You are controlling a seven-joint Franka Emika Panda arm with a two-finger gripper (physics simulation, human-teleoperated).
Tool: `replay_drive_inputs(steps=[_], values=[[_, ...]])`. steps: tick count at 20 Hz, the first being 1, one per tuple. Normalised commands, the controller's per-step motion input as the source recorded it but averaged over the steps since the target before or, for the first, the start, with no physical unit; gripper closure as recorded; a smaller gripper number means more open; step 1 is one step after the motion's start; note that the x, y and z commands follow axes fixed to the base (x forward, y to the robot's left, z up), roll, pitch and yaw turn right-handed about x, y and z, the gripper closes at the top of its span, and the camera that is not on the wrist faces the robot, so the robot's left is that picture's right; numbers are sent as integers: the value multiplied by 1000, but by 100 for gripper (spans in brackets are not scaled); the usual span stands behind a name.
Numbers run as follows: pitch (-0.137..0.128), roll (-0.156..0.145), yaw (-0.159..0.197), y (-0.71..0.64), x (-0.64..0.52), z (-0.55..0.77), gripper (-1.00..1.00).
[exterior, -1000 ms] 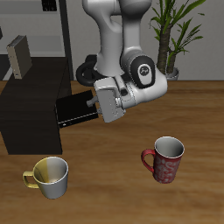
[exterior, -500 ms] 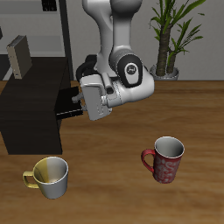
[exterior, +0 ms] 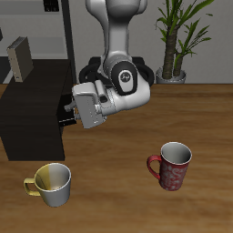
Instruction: Yellow book upright top shelf and black book top region shelf and red mug top shelf
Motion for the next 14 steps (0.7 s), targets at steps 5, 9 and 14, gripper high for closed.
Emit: replay_drive_inputs(steps=[5, 9, 14], values=[[104, 18, -59, -70, 71, -187, 100], [78, 97, -63, -78, 146, -67, 100], [154, 83, -75, -116, 77, -141, -100]])
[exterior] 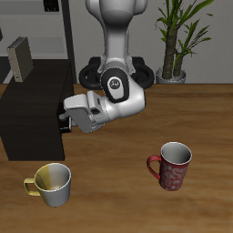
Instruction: Yellow book upright top shelf and black book top region shelf and red mug top shelf
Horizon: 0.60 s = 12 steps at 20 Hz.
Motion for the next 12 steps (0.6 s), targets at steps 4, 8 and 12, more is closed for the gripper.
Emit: replay_drive_inputs(steps=[4, 8, 12], values=[[155, 74, -73, -152, 4, -142, -100], [-36, 36, 25, -45, 35, 74, -100], [-12, 40, -12, 148, -47, 90, -100]])
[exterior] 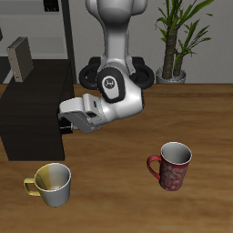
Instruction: Yellow book upright top shelf and black book top region shelf and red mug top shelf
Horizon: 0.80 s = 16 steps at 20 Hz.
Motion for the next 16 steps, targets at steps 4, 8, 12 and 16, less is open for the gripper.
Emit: replay_drive_inputs(steps=[4, 8, 12, 16], values=[[-26, 56, -27, 240, -11, 162, -100], [-30, 88, -31, 387, -84, 201, -100], [-15, 27, 5, 147, 27, 71, -100], [27, -59, 9, -267, 45, -112, -100]])
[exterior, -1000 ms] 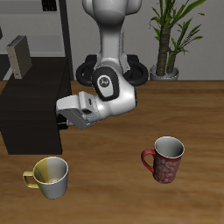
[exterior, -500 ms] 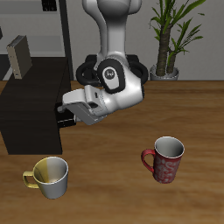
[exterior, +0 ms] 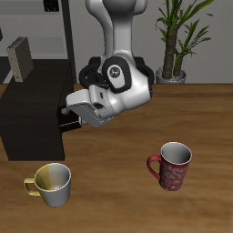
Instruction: Yellow book upright top shelf and black book top region shelf and red mug top shelf
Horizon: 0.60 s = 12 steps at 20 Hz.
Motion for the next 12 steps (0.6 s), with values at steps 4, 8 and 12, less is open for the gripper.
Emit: replay_drive_inputs(steps=[4, 8, 12], values=[[70, -28, 26, -313, 93, -359, -100], [33, -40, 53, -306, 55, -326, -100], [64, 6, 10, -129, 163, -149, -100]])
